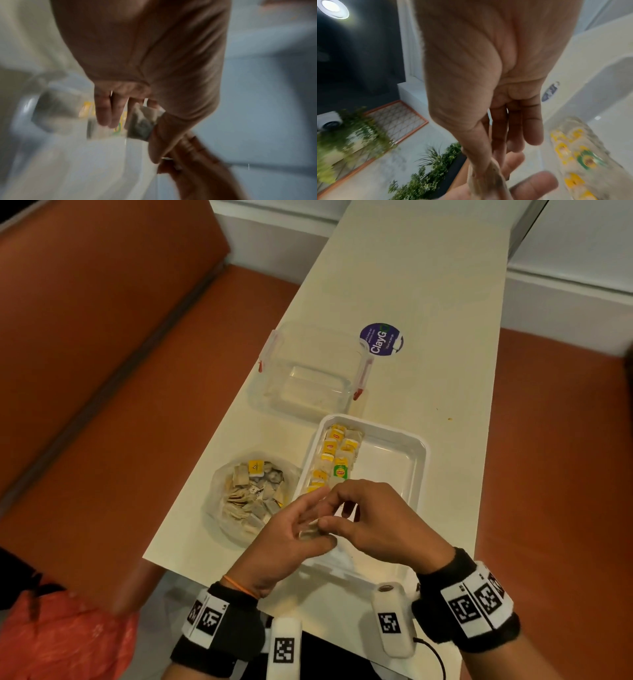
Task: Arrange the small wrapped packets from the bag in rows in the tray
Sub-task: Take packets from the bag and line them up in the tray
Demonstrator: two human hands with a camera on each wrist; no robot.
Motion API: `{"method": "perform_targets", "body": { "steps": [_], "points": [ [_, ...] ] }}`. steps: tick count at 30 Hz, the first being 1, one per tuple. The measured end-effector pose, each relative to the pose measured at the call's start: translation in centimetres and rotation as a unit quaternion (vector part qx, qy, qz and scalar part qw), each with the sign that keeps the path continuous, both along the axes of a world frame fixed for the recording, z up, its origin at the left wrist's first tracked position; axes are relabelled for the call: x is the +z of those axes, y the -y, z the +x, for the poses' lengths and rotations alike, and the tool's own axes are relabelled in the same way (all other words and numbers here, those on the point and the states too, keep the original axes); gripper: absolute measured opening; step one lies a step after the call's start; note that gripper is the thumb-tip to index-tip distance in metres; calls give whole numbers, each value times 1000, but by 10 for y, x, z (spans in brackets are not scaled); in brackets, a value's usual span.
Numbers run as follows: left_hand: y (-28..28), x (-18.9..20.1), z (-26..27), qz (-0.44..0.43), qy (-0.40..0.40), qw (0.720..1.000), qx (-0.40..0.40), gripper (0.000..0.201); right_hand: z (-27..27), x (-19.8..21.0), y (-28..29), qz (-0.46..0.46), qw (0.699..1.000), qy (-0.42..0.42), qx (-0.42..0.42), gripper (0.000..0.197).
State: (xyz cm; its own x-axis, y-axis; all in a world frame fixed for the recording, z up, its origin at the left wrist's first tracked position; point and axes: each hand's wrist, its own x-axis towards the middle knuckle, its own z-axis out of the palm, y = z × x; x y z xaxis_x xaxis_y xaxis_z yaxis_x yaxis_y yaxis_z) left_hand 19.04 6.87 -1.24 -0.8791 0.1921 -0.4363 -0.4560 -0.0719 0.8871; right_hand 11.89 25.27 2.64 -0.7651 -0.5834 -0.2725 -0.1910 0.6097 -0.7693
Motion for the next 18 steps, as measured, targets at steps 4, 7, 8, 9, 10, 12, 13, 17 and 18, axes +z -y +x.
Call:
{"method": "perform_targets", "body": {
  "steps": [4,7,8,9,10,12,13,17,18],
  "points": [
    [-3,7,0,-100,-50,993,-29,29,2,19,-2,41,995,-82,37,8],
    [-6,11,-3,-141,-71,987,5,29,0,23,-3,52,992,-108,43,7],
    [-7,11,-4,-137,-69,988,5,28,-1,22,-3,53,991,-113,43,7],
    [-8,11,-4,-135,-66,989,1,26,-1,21,-3,56,991,-117,44,7],
    [-8,9,-4,-146,-70,987,0,25,-1,20,-3,59,990,-120,45,7],
    [-7,6,-5,-167,-71,983,4,24,-2,17,-3,56,990,-120,42,7],
    [-7,5,-4,-153,-63,986,10,23,-3,16,-3,51,991,-117,39,7],
    [-4,2,-4,-110,-48,993,13,26,-6,12,-8,9,995,-99,20,5],
    [-2,2,-3,-71,-41,997,9,30,-8,10,-10,-5,996,-93,12,6]
  ]
}}
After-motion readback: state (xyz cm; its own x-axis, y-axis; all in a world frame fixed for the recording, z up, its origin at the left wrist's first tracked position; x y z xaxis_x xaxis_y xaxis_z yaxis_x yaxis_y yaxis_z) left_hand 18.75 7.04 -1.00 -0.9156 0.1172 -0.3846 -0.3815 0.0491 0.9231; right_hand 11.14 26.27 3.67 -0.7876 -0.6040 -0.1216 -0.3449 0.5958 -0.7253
